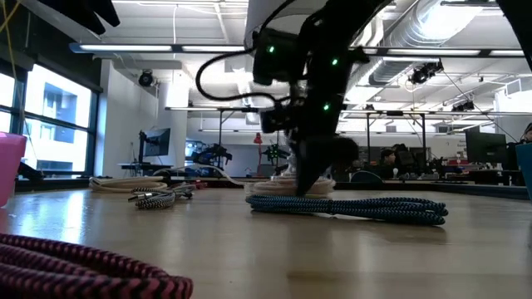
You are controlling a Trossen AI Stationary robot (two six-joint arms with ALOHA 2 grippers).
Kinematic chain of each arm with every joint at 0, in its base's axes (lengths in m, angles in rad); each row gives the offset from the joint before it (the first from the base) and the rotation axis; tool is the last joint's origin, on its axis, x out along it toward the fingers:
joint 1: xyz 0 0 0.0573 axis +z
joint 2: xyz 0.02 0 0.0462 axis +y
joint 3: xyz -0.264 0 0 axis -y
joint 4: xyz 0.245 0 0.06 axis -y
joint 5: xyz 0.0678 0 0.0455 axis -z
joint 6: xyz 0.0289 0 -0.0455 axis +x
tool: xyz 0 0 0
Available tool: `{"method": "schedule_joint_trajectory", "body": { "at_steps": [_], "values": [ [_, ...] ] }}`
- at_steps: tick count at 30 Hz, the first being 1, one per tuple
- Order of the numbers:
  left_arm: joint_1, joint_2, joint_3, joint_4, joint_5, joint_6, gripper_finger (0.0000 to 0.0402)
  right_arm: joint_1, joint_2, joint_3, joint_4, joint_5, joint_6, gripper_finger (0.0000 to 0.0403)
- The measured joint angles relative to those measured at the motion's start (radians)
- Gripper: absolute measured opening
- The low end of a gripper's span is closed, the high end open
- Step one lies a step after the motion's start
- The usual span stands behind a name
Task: Pick & Place USB Port
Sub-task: Put the right brown USB cable into the blue bin
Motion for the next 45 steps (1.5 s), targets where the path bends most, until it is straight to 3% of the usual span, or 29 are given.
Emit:
{"method": "schedule_joint_trajectory", "body": {
  "at_steps": [7, 13, 23, 30, 38, 41, 45],
  "values": [
    [0.000, 0.000, -0.005, -0.002, 0.013, 0.001, 0.0154, 0.172, -0.136, 0.004, -0.072, 0.098, 0.091, 0.0007],
    [0.000, 0.000, -0.061, -0.007, 0.019, 0.002, 0.0154, 0.343, -0.289, 0.006, -0.160, 0.216, 0.297, 0.0007],
    [0.000, 0.000, -0.105, -0.004, 0.018, -0.025, 0.0154, 0.663, -0.424, 0.006, -0.434, 0.359, 0.869, 0.0007],
    [0.000, 0.000, -0.105, -0.005, -0.024, -0.024, 0.0154, 0.807, -0.423, 0.009, -0.533, 0.369, 1.166, 0.0007],
    [0.000, 0.000, -0.105, -0.005, -0.075, -0.024, 0.0154, 0.915, -0.422, 0.115, -0.645, 0.376, 1.295, 0.0007],
    [0.001, 0.000, -0.105, -0.005, -0.075, -0.024, 0.0154, 0.948, -0.422, 0.163, -0.691, 0.315, 1.363, 0.0007],
    [0.000, 0.000, -0.105, -0.005, -0.075, -0.024, 0.0154, 0.968, -0.423, 0.199, -0.757, 0.150, 1.500, 0.0007]
  ]
}}
